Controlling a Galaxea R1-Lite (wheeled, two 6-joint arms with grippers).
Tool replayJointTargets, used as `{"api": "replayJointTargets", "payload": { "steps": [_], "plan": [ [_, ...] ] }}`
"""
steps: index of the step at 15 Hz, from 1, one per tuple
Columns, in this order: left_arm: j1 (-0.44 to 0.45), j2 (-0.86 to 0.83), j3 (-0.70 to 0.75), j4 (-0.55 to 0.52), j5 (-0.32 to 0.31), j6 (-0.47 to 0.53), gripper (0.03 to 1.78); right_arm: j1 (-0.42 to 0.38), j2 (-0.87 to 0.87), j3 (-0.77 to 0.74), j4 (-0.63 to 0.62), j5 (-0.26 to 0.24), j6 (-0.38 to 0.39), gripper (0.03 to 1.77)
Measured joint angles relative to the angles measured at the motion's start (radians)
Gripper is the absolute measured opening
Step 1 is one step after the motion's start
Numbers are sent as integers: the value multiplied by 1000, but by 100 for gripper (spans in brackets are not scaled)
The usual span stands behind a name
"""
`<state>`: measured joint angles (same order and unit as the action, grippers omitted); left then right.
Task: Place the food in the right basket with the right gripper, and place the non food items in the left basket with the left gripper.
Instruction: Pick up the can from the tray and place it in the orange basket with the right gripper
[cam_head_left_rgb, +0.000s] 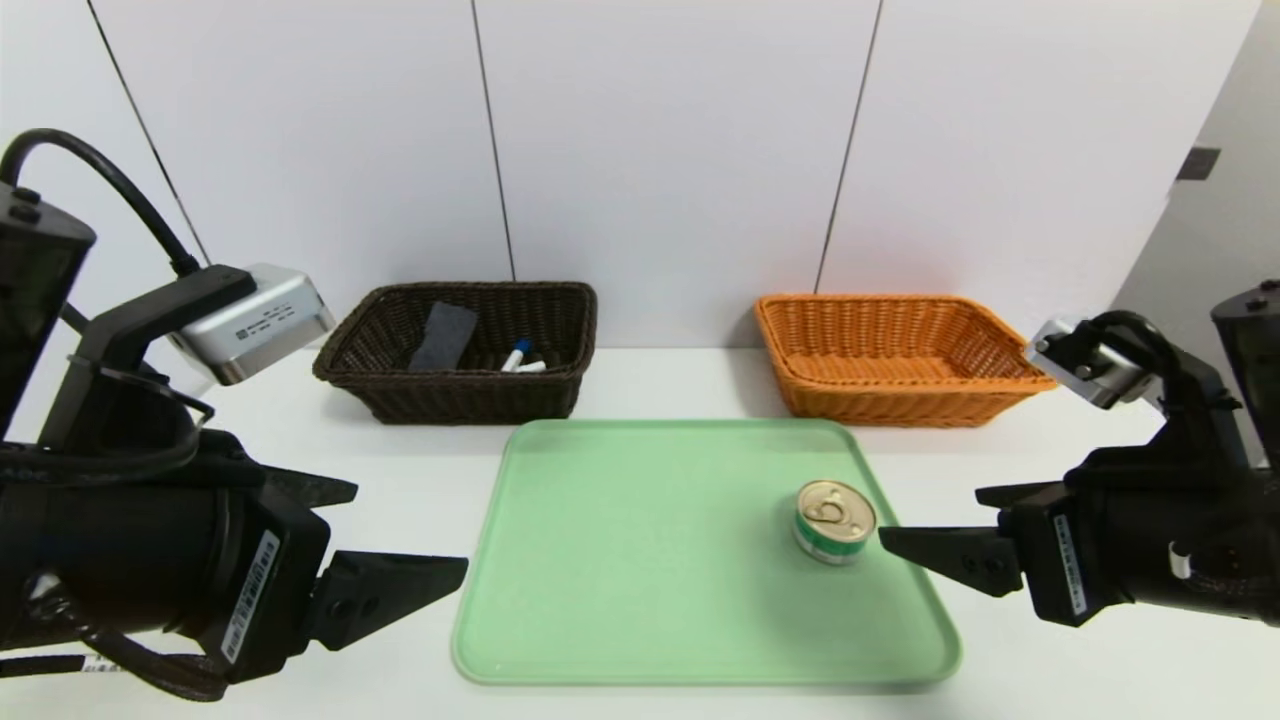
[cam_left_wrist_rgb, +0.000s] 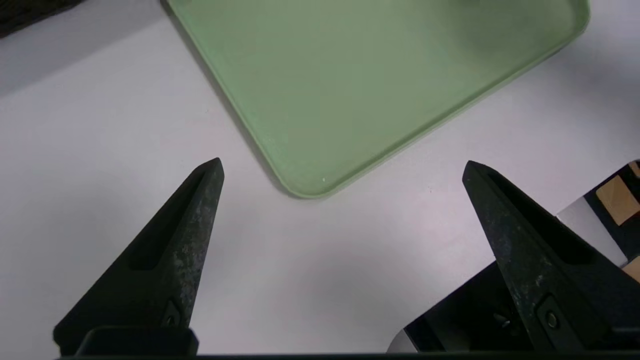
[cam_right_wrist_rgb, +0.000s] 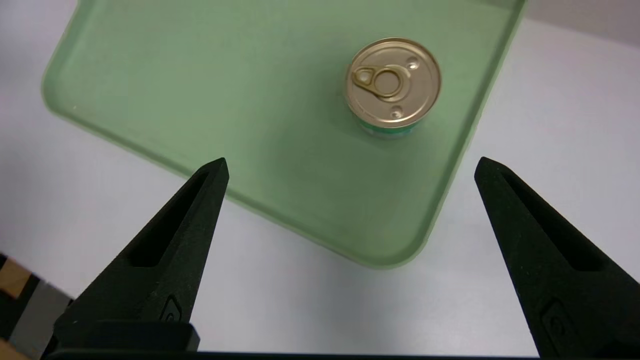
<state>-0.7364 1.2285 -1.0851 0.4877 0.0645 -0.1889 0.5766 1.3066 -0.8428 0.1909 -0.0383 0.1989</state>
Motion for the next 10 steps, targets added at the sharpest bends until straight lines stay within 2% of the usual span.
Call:
{"api": "replayJointTargets", "payload": {
  "steps": [5,8,10],
  "plan": [
    [0,11,1,-21,-4,-3,169,15,95,143,-267,-138,65,170],
    [0,20,0,-21,-4,-5,169,20,186,205,-434,-177,95,170],
    [2,24,0,-21,-3,-8,169,26,233,219,-469,-189,120,170]
  ]
}}
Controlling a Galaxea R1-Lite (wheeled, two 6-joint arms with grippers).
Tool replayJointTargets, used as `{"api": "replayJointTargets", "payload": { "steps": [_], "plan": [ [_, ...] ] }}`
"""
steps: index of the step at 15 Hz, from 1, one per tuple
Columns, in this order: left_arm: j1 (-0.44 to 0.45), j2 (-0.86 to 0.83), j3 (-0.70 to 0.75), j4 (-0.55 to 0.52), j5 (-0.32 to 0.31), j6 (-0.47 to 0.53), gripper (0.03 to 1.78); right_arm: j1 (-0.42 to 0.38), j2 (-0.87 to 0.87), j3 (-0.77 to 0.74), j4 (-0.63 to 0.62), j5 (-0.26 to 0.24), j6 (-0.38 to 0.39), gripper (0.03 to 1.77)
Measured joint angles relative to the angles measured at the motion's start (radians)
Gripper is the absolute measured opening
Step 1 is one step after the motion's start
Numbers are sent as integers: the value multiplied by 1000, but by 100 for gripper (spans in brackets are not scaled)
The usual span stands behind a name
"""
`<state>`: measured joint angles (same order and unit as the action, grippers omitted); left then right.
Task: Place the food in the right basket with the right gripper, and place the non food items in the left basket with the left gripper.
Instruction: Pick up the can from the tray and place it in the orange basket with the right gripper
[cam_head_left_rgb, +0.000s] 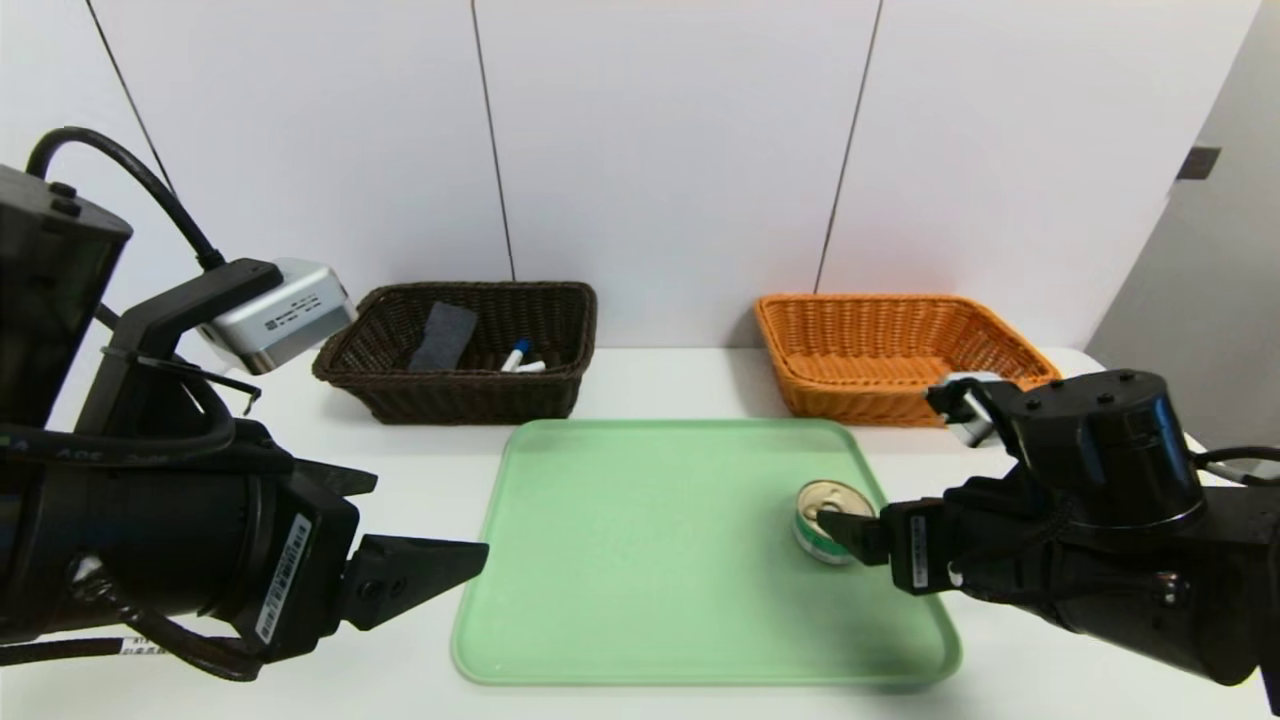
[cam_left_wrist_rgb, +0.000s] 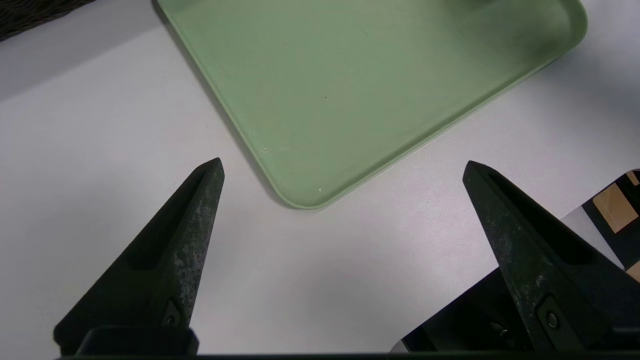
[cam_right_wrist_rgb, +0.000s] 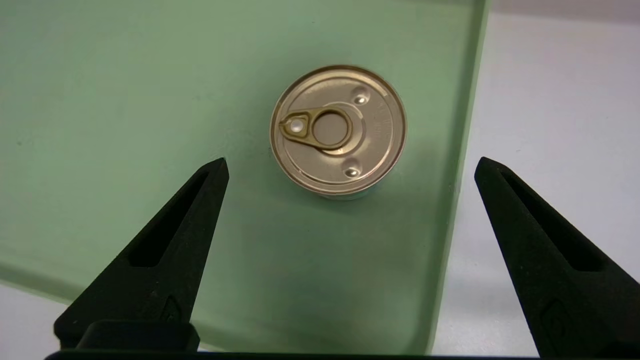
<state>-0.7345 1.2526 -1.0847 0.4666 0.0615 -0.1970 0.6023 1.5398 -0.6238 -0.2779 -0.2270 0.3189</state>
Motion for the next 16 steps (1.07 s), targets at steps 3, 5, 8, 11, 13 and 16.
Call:
{"api": "replayJointTargets", "payload": {
  "steps": [3,5,8,11,13,16],
  "plan": [
    [1,6,1,0,0,-1,169,15,41,4,0,-1,6,170],
    [1,9,1,0,0,-2,169,23,57,4,0,1,2,170],
    [1,11,1,0,2,-3,169,44,77,4,-2,-4,-4,170],
    [2,11,0,0,2,-4,169,59,89,-1,-3,-7,-6,170],
    [3,10,0,0,4,-6,169,60,96,-3,-2,-7,-6,170],
    [3,9,0,0,4,-7,169,61,104,-6,-2,-21,-6,170]
  ]
}}
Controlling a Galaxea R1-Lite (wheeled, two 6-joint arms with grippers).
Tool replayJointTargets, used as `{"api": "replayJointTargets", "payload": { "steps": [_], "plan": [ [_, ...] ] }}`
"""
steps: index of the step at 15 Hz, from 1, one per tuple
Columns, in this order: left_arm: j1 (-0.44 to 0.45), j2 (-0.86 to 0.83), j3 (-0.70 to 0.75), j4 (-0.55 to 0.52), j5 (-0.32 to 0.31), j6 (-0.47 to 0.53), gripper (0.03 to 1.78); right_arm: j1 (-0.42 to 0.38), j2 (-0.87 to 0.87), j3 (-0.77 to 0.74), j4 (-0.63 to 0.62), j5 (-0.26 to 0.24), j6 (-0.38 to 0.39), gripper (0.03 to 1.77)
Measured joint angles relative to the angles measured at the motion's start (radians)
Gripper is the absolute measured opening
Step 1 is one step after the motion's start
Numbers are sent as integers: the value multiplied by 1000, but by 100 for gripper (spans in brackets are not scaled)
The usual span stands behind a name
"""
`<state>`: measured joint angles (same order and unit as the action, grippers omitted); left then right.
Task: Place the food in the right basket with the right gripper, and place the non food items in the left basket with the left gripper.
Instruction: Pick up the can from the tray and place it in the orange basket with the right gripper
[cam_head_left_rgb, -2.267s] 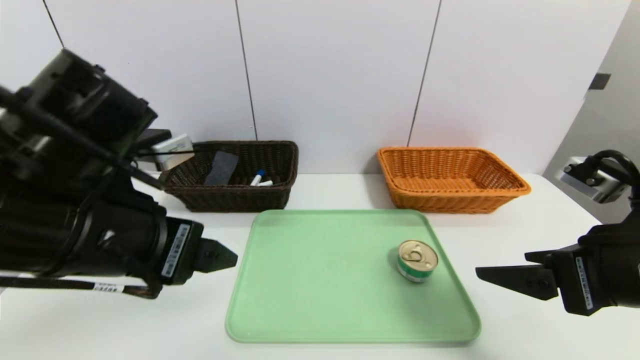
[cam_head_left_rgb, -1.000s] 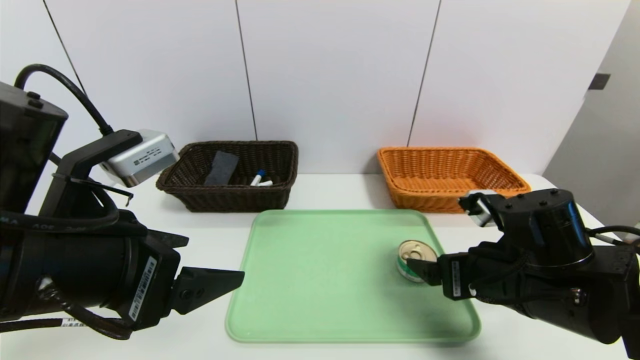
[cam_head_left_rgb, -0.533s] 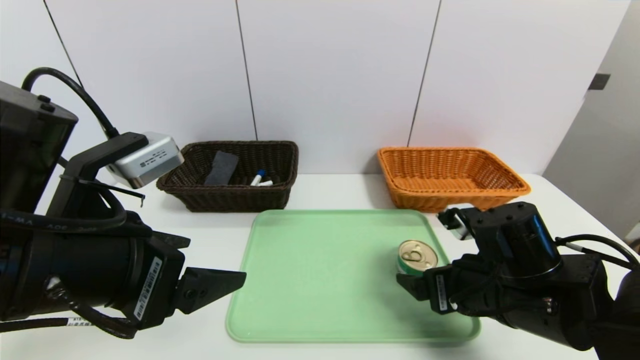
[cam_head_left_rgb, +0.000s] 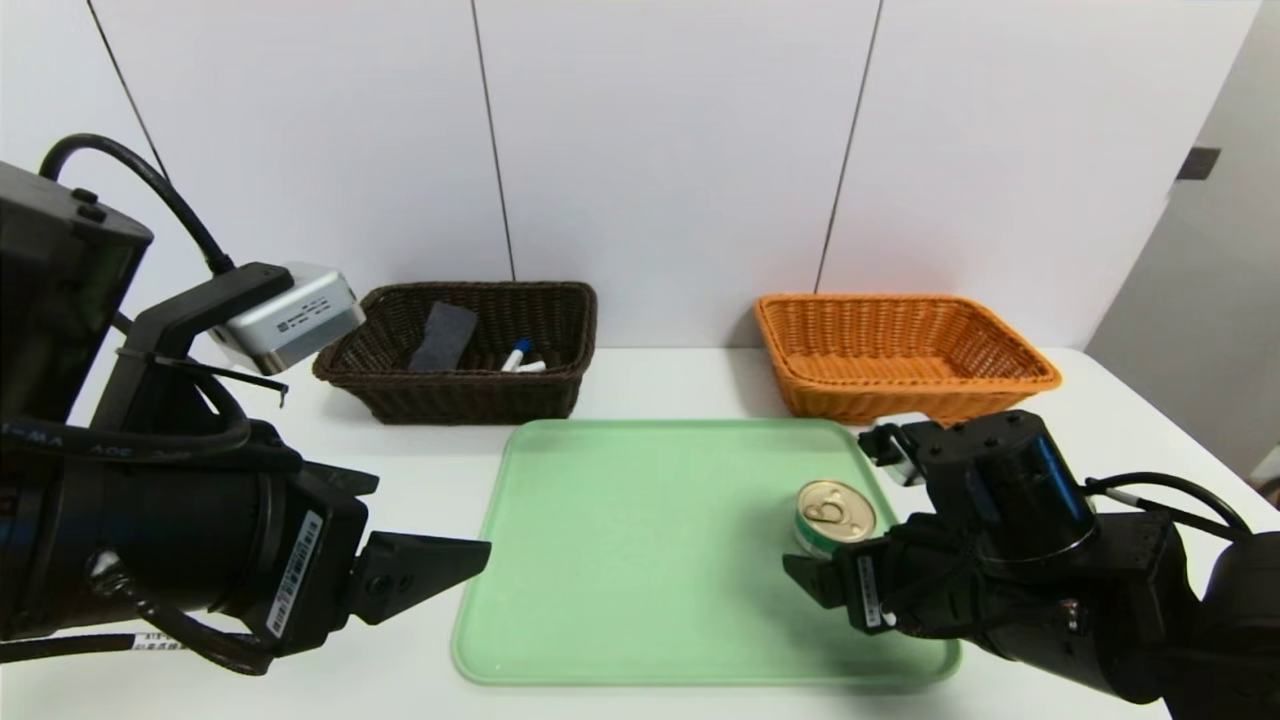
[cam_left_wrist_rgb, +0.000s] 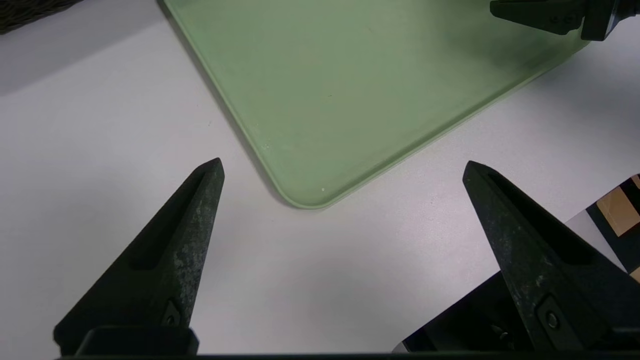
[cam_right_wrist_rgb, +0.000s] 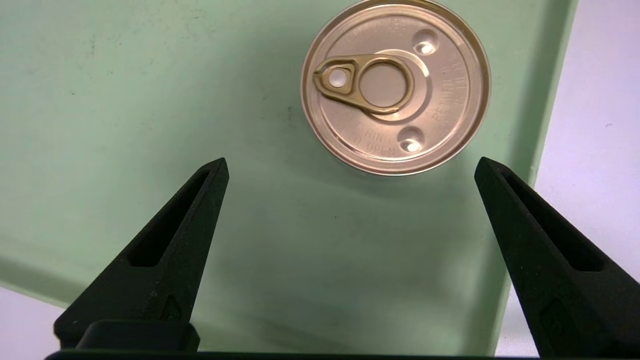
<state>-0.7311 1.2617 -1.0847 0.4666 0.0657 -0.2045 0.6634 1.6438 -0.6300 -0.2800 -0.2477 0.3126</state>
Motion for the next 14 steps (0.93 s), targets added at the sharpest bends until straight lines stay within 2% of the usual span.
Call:
{"api": "replayJointTargets", "payload": {
  "steps": [6,8,11,14],
  "plan": [
    [1,-1,3,0,0,1,169,-8,11,10,-7,-34,2,170],
    [1,0,3,0,0,1,169,-8,19,22,-62,-36,1,170],
    [1,0,1,0,0,0,169,-4,43,76,-214,-40,-25,170],
    [1,1,1,0,0,0,169,-6,71,103,-249,-42,-37,170]
  ]
}}
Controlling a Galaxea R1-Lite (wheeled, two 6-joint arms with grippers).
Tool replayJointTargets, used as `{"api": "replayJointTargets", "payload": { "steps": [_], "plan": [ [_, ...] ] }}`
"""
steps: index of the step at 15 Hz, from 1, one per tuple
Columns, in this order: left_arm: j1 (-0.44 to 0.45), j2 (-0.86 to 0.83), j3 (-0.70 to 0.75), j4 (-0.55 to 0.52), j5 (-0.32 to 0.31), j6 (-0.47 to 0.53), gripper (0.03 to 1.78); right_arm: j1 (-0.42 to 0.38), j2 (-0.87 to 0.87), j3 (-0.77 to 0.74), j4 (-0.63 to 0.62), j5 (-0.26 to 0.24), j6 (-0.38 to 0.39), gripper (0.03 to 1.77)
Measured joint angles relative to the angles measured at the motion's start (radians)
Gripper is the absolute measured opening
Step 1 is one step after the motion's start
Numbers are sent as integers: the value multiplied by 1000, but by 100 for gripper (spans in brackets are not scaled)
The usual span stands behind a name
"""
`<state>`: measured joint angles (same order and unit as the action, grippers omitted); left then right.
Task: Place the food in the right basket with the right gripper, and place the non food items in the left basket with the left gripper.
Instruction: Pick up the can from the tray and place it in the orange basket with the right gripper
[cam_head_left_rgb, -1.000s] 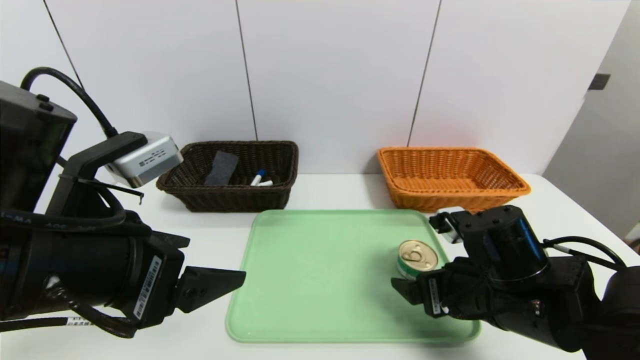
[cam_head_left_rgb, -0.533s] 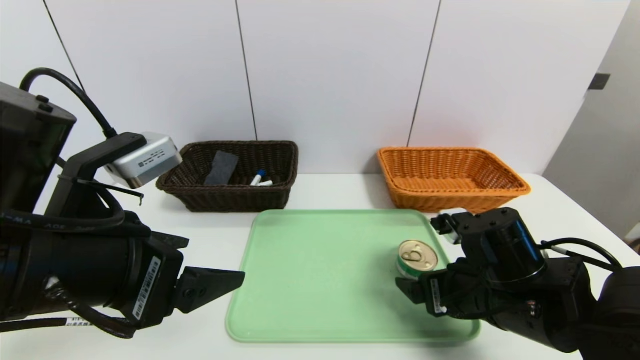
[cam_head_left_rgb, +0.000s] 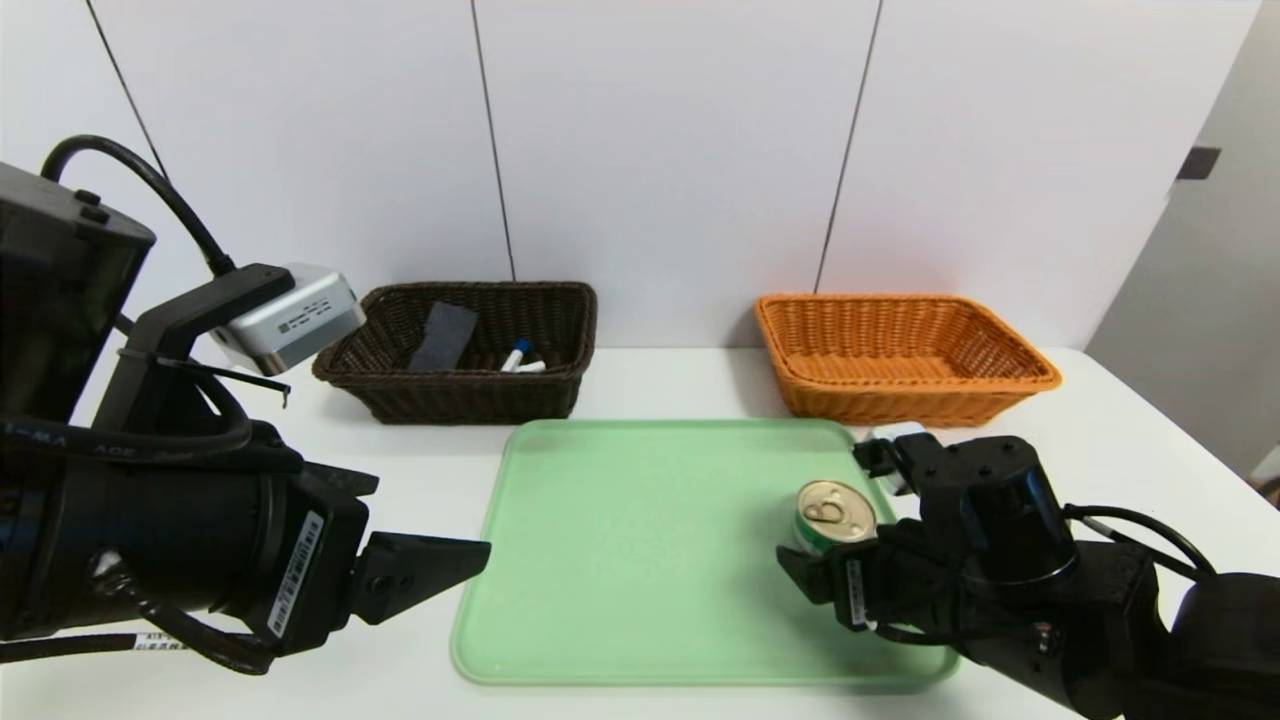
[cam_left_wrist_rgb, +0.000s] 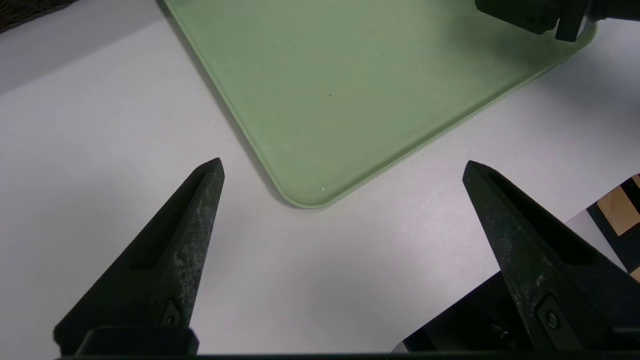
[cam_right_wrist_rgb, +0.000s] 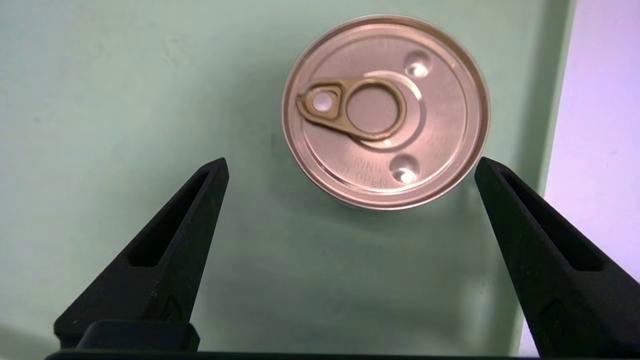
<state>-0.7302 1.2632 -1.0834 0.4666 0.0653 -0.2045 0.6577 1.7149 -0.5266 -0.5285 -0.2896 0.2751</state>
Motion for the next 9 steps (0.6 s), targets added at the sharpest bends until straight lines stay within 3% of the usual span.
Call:
{"api": "replayJointTargets", "payload": {
  "steps": [9],
  "plan": [
    [1,4,4,0,0,0,169,-4,42,13,-48,-11,-22,170]
  ]
}}
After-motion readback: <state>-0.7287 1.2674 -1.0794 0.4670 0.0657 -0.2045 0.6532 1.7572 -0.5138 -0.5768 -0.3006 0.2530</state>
